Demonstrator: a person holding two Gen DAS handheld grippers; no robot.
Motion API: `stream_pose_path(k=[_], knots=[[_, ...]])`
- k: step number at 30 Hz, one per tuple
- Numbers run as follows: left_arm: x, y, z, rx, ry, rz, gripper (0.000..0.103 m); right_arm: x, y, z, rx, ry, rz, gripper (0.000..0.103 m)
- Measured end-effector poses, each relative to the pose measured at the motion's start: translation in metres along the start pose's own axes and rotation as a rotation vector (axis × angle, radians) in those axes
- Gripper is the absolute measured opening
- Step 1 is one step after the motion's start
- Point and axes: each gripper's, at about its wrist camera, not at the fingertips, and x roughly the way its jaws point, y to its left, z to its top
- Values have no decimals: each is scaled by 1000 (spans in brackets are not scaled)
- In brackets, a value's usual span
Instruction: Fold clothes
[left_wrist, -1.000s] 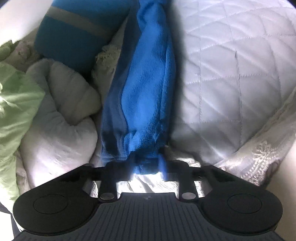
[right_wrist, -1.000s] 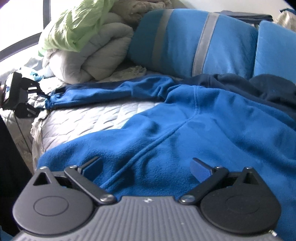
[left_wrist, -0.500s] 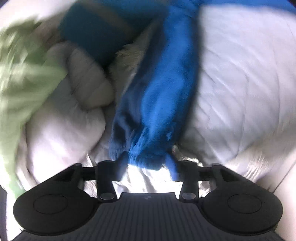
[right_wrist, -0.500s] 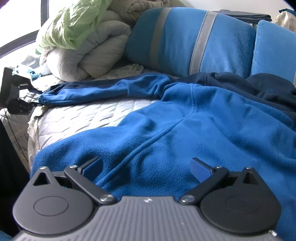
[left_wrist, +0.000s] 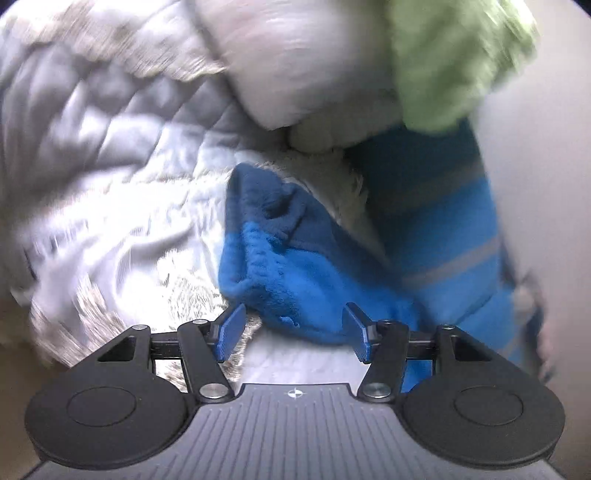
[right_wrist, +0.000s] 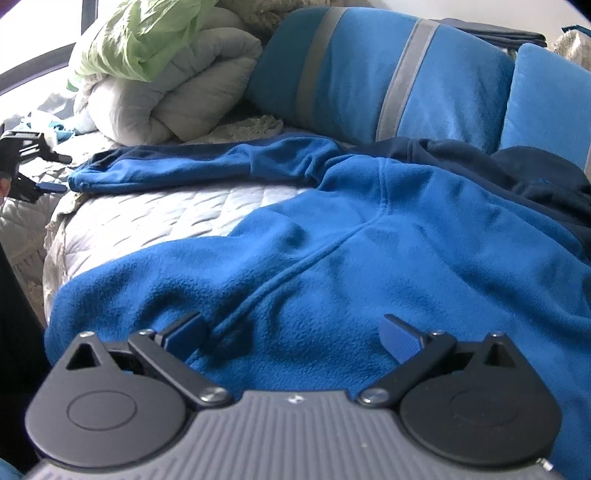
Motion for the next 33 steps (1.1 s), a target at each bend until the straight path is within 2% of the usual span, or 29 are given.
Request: stream_pose_path(k=[4, 6, 9, 14, 20, 23, 24, 25, 26, 27, 33], knots=[[11, 27, -8, -162, -62, -108, 57, 0, 0, -1, 1, 1, 2, 103], [15, 34, -12, -215, -89, -166, 57, 0, -1, -1, 1, 1, 3, 103], [18, 42, -16, -280, -129, -215, 57, 1, 0, -2, 0, 2, 4, 103], [23, 49, -23, -332, -182, -241, 55, 1, -1, -2, 5, 3, 7, 103], [23, 52, -36, -317, -219, -261, 55, 2, -1, -1, 7, 5, 9, 103], [24, 55, -34, -343, -236, -268, 55, 2, -1, -2, 10, 5, 9, 103], [24, 56, -31, -358, -244, -272, 54, 2, -1, -2, 11, 6, 10, 103], [25, 57, -28, -369, -246, -275, 49, 2, 0, -2, 11, 6, 10, 103], [27, 55, -24, -358, -230, -273, 27, 2, 0, -2, 12, 6, 10, 103], [27, 52, -20, -343, -216, -266, 23, 2, 0, -2, 11, 6, 10, 103], [7, 2, 3, -108, -165, -94, 21, 2, -1, -2, 11, 3, 15, 103]])
